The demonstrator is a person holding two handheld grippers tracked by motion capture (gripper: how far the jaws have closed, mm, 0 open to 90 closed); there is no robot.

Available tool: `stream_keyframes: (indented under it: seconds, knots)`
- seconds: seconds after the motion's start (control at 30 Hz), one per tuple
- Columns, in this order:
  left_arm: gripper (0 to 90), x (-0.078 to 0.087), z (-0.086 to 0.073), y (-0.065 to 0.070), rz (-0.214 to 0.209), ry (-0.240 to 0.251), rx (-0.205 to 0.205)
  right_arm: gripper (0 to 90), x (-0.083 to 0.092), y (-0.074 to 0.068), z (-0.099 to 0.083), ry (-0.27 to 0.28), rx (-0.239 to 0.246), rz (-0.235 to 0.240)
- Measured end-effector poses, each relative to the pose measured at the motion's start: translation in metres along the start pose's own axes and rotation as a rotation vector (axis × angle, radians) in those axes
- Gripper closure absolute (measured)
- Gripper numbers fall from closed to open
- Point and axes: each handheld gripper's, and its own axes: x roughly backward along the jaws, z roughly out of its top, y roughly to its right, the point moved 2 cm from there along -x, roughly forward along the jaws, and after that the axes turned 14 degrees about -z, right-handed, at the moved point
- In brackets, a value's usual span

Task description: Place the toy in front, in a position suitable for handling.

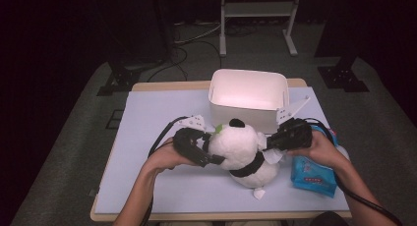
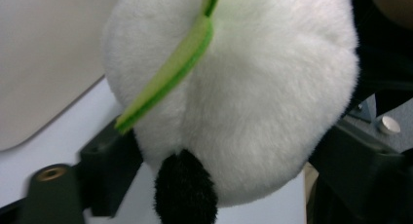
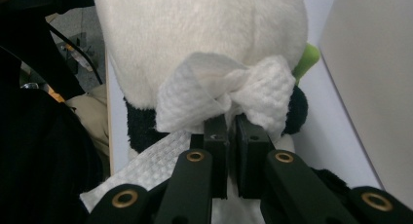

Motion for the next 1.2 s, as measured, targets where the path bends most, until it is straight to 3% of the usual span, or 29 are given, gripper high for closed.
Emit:
stream_keyframes:
  seconds: [0.37, 0.53, 0.9, 1.0, 1.2]
  knots:
    - [27.5, 0.024, 0.022, 0.013, 0.064, 0.013, -0.058, 84.8, -0.001, 0.0, 0.009, 0.024, -0.003, -0.002]
    - [27.6, 0.036, 0.024, 0.017, 0.103, -0.017, -0.062, 84.8, -0.009, -0.002, 0.014, 0.024, 0.009, 0.01]
    - [27.6, 0.042, 0.026, 0.02, 0.109, -0.032, -0.07, 84.8, 0.004, -0.003, 0.03, 0.054, 0.022, 0.011]
    - [27.6, 0.039, 0.026, 0.021, 0.107, -0.054, -0.076, 84.8, 0.009, -0.003, 0.035, 0.069, 0.024, 0.016]
    - [27.7, 0.031, 0.029, 0.02, 0.094, -0.048, -0.079, 84.8, 0.015, -0.009, 0.052, 0.083, 0.059, 0.01]
